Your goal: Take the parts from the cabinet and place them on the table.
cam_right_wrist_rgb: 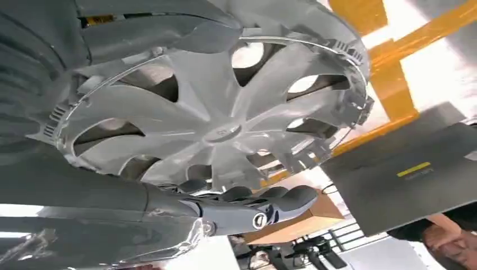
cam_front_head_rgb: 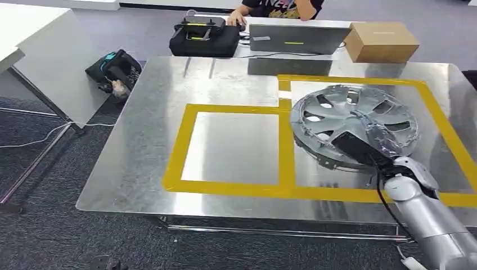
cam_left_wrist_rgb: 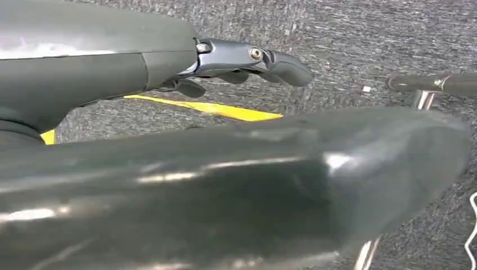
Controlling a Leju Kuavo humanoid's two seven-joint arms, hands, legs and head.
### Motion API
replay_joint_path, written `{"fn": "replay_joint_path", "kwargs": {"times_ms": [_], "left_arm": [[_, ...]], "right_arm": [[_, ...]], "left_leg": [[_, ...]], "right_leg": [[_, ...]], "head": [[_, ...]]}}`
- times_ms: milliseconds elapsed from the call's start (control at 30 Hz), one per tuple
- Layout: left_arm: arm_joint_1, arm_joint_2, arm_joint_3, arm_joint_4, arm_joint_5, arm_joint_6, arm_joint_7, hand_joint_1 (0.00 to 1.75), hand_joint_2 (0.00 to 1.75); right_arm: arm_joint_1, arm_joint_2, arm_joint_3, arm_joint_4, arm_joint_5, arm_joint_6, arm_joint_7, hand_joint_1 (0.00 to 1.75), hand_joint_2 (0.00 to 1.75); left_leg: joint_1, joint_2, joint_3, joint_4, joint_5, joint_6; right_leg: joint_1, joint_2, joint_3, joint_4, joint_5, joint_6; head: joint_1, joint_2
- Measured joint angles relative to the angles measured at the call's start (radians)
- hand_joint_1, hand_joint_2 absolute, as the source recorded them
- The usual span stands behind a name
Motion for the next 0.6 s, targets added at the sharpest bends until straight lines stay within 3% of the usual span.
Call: {"fn": "replay_joint_path", "kwargs": {"times_ms": [167,267,367,600], "left_arm": [[0.0,0.0,0.004,0.0,0.0,-0.004,0.0,0.0,0.0],[0.001,-0.003,0.005,0.0,0.0,0.001,0.0,0.0,0.0],[0.003,-0.008,0.006,0.0,0.0,0.01,-0.004,0.0,0.0],[0.008,-0.019,0.014,0.0,0.006,0.015,-0.006,0.0,0.0]], "right_arm": [[0.006,0.0,-0.013,-0.014,-0.042,-0.02,-0.032,0.0,1.75],[0.041,0.0,-0.024,-0.066,0.049,-0.203,-0.076,0.0,1.75],[0.133,0.028,-0.041,-0.202,0.082,-0.385,-0.178,0.0,1.75],[0.383,0.126,-0.053,-0.53,-0.013,-0.547,-0.339,0.0,1.75]], "left_leg": [[0.0,0.0,0.0,0.0,0.0,0.0],[0.0,0.0,0.0,0.0,0.0,0.0],[0.0,0.0,0.0,0.0,-0.001,-0.001],[0.002,0.0,0.0,0.0,-0.005,-0.005]], "right_leg": [[0.0,0.0,0.0,0.0,0.0,0.0],[0.0,-0.001,0.0,0.0,0.0,0.0],[0.0,0.0,0.0,0.0,-0.002,-0.001],[0.002,0.0,0.0,0.0,-0.006,-0.005]], "head": [[0.0,0.0],[0.0,0.0],[0.0,0.0],[0.0,0.0]]}}
